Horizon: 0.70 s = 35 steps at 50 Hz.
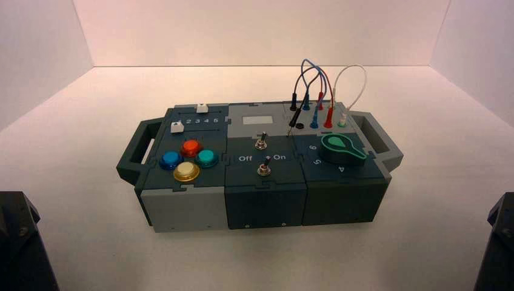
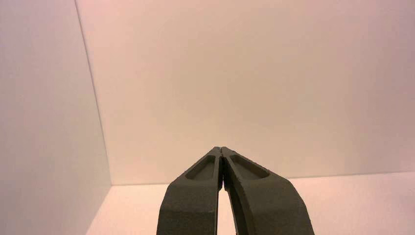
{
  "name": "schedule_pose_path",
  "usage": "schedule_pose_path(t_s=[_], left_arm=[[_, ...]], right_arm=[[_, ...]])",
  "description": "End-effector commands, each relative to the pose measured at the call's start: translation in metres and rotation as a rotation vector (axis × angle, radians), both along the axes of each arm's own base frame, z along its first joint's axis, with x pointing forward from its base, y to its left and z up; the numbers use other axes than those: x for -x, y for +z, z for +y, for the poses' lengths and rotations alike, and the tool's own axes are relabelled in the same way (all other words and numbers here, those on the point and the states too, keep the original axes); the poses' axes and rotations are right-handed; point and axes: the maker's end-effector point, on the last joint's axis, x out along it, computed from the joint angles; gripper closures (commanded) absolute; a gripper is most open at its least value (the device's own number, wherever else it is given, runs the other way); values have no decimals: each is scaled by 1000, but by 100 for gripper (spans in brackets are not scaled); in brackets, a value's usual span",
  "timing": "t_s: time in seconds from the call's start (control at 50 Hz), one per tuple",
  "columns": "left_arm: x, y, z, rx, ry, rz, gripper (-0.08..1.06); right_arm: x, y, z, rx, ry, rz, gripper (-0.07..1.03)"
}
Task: Insert the black wire.
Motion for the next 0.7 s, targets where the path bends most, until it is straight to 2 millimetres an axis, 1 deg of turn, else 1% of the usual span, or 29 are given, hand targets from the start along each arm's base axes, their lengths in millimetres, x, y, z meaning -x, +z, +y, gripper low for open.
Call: schedule_pose_path(t_s=[0.02, 0.5, 0.7], left_arm=[[-2, 12, 0, 0, -1, -29, 100], [-2, 12, 0, 0, -1, -28, 100], [-3, -1, -2, 1, -6, 46, 100]], right_arm=[[-2, 7, 1, -5, 2, -15, 99], [-2, 7, 1, -5, 4, -12, 99], [-2, -2, 21, -28, 77, 58, 99]])
